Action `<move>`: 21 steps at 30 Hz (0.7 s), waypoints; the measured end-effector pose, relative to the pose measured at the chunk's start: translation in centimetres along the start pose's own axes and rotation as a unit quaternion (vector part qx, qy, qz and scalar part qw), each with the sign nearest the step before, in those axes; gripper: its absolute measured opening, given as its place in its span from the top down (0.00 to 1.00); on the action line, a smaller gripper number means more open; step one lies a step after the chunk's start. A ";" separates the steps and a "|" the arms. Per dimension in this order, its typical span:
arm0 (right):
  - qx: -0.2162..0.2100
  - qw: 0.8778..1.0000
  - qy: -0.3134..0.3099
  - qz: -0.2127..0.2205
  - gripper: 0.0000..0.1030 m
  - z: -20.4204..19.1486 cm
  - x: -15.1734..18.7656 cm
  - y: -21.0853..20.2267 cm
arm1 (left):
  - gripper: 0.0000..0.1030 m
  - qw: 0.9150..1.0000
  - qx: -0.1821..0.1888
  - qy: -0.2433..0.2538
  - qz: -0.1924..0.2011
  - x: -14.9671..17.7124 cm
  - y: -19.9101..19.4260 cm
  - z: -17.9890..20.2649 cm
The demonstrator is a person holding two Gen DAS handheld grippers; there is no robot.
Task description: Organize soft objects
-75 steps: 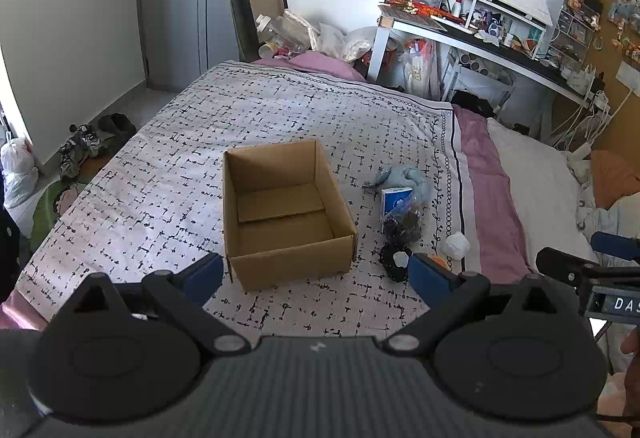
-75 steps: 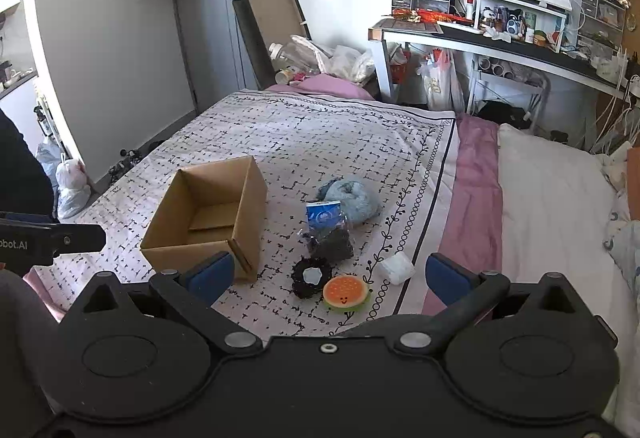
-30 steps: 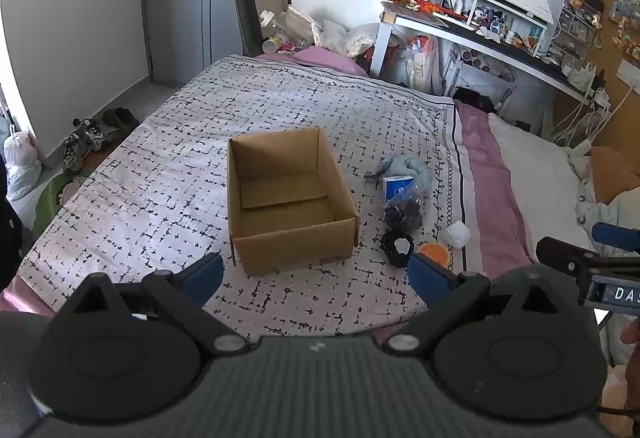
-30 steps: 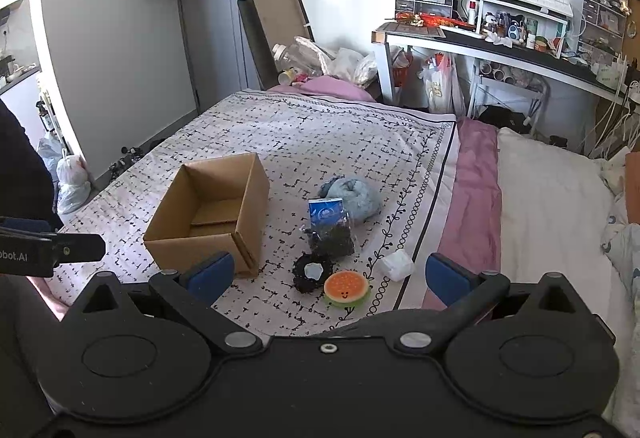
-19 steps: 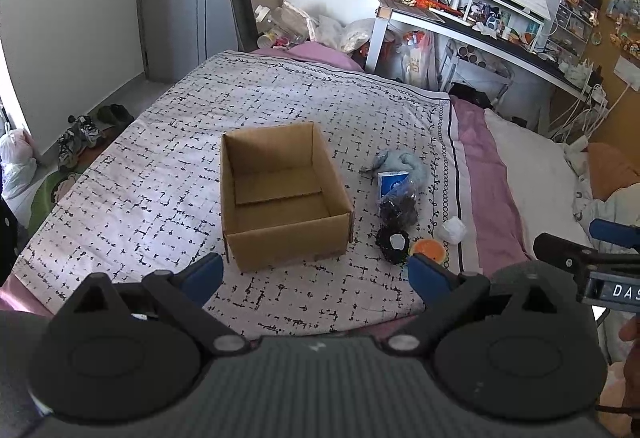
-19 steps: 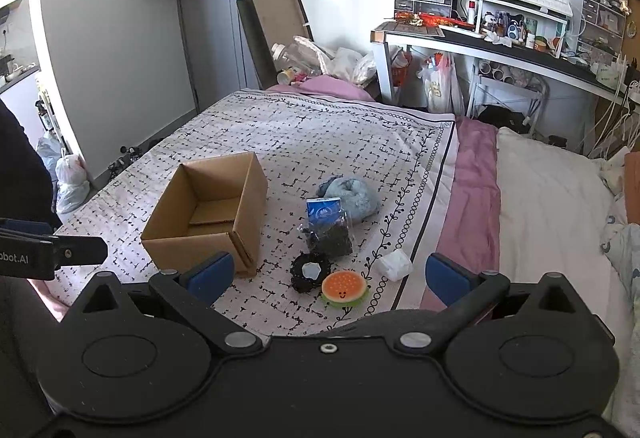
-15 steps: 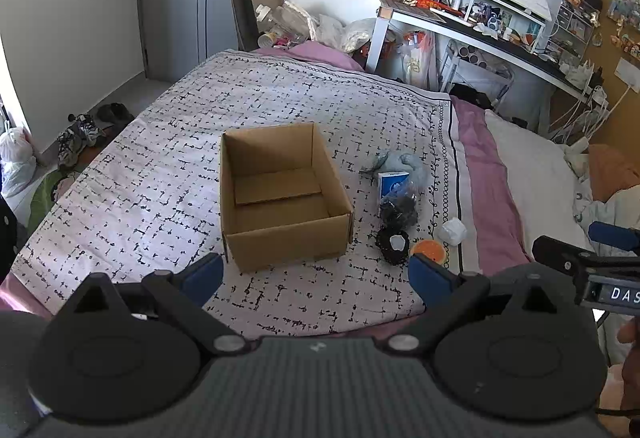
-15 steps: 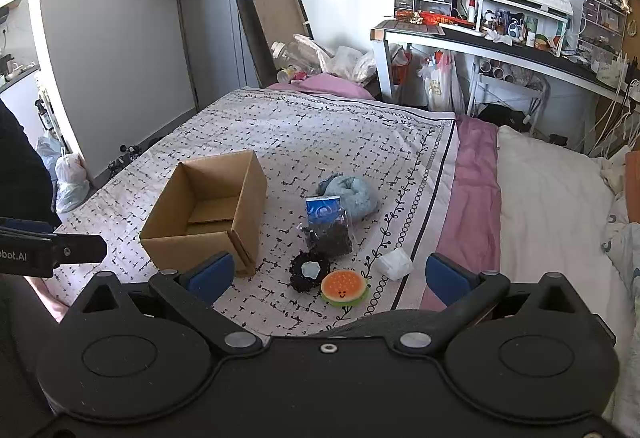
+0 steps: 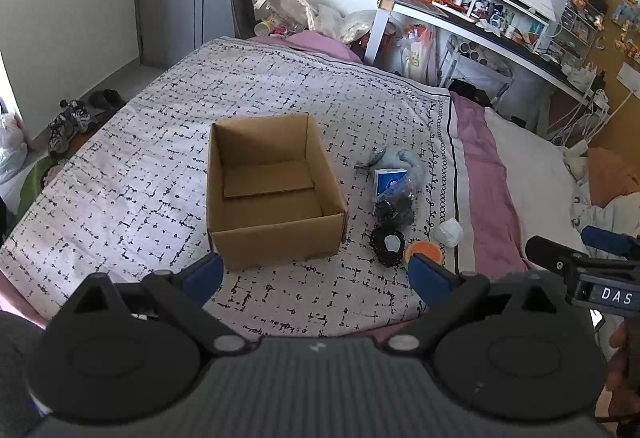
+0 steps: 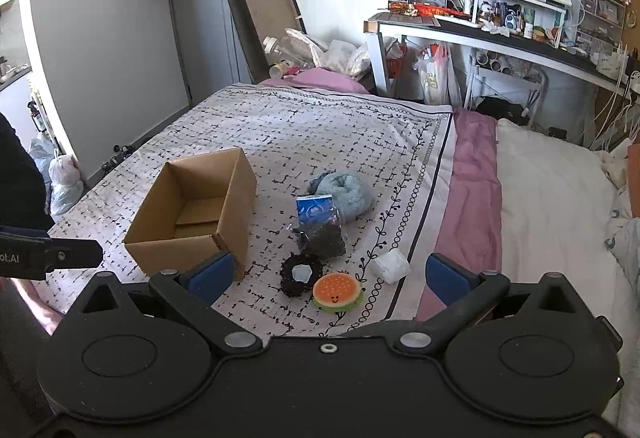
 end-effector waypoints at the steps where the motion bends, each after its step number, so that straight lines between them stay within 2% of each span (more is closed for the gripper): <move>1: -0.001 1.000 0.002 0.000 0.00 0.1 0.1 0.3 | 0.05 1.000 0.001 -0.003 -0.001 0.0 0.2 0.0; 13: -0.027 0.998 0.047 -0.041 0.00 1.3 1.2 4.7 | 0.05 0.999 0.017 -0.019 -0.023 -0.3 4.4 1.1; 21: -0.050 0.991 0.094 -0.087 0.02 2.7 2.1 8.1 | 0.07 0.998 0.040 -0.016 -0.036 -0.7 7.3 3.2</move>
Point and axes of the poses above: each gripper's, at about its wrist camera, not at the fingertips, and y roughly the way its jaws point, z to its right, x to its underside, the point moved 10 cm from there along y, roughly the way its jaws point, and after that the axes turned 12 degrees about -y, right-handed, at the moved point
